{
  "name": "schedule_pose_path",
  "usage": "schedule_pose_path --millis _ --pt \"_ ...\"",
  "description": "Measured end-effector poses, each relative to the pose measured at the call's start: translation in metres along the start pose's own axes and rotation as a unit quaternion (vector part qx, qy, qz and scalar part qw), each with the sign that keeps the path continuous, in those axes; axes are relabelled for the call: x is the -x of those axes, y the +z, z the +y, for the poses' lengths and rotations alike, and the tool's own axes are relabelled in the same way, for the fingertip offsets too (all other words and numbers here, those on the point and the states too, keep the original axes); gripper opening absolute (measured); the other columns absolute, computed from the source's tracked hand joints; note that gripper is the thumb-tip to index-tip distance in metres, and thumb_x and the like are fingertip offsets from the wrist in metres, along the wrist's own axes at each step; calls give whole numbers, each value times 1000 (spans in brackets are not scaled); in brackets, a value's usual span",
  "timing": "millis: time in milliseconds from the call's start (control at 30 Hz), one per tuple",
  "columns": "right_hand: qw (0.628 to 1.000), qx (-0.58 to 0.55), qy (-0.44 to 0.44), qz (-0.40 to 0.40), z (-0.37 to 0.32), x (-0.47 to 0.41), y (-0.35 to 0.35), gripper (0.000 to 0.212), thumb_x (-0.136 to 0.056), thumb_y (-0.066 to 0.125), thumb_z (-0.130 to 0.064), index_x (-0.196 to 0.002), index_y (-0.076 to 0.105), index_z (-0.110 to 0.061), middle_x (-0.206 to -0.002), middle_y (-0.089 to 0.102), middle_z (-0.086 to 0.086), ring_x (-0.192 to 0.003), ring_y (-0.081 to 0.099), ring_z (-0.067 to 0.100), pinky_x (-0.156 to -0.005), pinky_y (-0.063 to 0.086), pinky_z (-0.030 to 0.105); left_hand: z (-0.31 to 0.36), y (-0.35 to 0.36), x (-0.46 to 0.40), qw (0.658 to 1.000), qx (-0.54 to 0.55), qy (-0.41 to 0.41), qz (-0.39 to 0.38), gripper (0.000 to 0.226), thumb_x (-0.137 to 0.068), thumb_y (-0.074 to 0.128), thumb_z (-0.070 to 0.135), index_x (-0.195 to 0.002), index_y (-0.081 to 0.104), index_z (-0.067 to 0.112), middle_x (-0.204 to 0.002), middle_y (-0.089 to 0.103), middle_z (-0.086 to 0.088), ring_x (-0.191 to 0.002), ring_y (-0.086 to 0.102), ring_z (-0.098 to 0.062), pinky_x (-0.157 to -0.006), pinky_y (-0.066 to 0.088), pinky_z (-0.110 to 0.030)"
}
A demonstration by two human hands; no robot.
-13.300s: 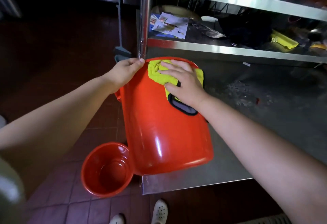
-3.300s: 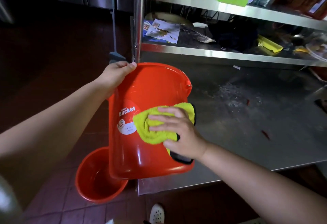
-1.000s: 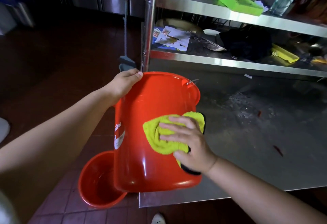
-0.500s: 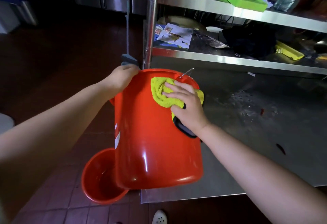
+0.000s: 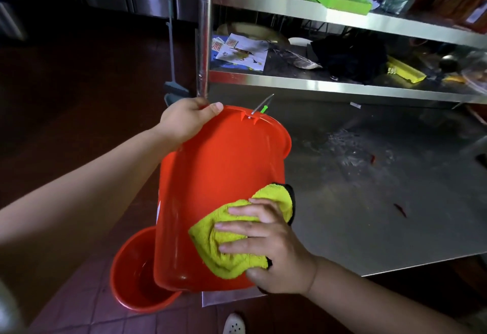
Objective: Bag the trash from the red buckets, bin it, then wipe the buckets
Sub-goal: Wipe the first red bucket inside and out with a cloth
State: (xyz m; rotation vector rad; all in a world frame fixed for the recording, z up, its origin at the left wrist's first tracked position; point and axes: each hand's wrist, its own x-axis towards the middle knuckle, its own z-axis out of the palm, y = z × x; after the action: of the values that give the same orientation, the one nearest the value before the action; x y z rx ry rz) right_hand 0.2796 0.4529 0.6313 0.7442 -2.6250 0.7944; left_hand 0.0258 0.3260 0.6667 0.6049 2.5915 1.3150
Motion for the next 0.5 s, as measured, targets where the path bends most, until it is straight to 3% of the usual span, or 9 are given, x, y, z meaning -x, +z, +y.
schedule_pose_path --millis 100,233,367,500 --pt "999 23 24 43 23 -23 -12 42 -61 55 -16 -97 75 -21 -125 62 -6 -124 48 17 -104 32 46 5 6 -1 997 62 -4 -44 60 -67 51 76 -100 69 28 -101 71 6 -100 64 -13 -98 47 -39" --pt "979 13 152 136 70 -63 -36 41 -65 54 -7 -99 74 -15 -121 61 -7 -121 47 19 -105 35 44 11 13 -6 999 41 7 -31 53 -67 50 76 -89 69 31 -99 71 8 -101 63 -13 -96 47 -35" --pt "964 -21 220 147 92 -79 -44 44 -70 57 4 -104 72 -19 -124 58 -13 -126 40 10 -111 30 39 10 15 -11 999 40 -6 -32 57 -76 52 70 -111 67 29 -118 66 4 -113 57 -14 -103 42 -37" --pt "965 -35 220 141 73 -63 -36 44 -68 57 2 -104 72 -19 -127 59 -10 -129 38 9 -111 28 42 5 11 -8 999 32 -1 -24 59 -73 47 72 -108 67 29 -112 68 4 -109 60 -16 -102 43 -38"
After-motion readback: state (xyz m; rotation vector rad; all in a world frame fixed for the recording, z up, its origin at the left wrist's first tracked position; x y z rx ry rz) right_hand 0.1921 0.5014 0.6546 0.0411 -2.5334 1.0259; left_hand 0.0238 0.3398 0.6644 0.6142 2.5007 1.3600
